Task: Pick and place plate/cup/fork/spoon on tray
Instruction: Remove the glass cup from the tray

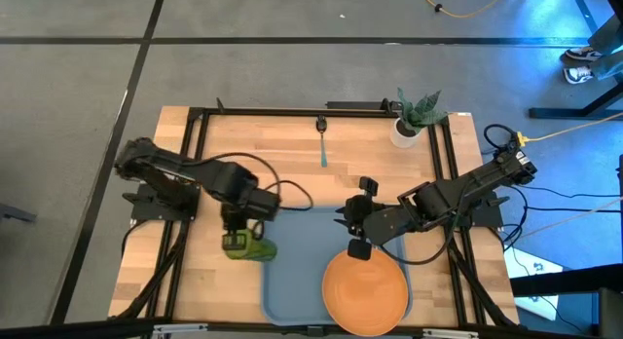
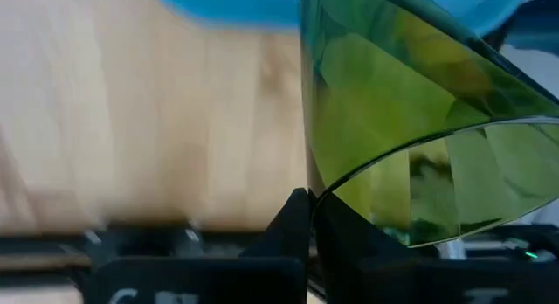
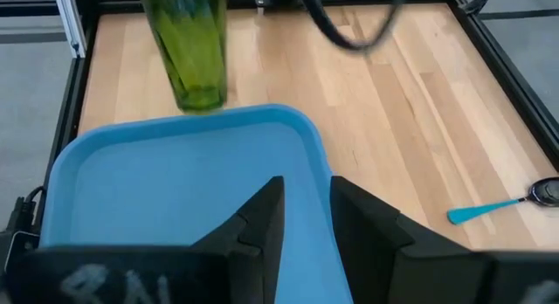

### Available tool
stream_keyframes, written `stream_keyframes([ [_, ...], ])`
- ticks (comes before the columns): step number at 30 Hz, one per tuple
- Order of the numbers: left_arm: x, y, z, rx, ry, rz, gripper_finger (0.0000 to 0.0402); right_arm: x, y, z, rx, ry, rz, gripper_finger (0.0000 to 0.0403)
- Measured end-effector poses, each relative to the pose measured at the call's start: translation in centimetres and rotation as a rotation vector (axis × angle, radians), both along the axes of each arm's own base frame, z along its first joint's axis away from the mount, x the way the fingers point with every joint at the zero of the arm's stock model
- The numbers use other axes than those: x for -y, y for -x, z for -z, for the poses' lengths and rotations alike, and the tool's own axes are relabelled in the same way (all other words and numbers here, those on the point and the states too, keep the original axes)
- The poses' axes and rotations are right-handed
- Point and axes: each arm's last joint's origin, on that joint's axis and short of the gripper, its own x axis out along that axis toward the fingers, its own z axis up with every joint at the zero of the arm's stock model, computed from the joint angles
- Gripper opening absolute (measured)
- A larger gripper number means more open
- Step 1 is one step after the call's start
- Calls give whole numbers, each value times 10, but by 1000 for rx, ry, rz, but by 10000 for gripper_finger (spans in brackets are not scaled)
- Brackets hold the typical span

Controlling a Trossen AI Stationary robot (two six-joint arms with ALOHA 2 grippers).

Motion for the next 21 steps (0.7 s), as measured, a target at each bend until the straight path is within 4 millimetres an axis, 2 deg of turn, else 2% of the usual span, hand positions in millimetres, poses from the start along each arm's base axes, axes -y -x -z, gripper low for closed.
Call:
stream_keyframes([
  [4, 3, 24, 8, -74, 54, -46, 0, 0, 0, 0, 2, -6, 5, 100],
  [8, 7, 41, 24, -177, 99, -58, 0, 0, 0, 0, 3, -7, 6, 100],
  [15, 13, 49, 51, -286, 38, -57, 0, 0, 0, 0, 5, -9, 7, 100],
  [21, 11, 46, 55, -298, -3, -95, 0, 0, 0, 0, 5, -9, 8, 100],
])
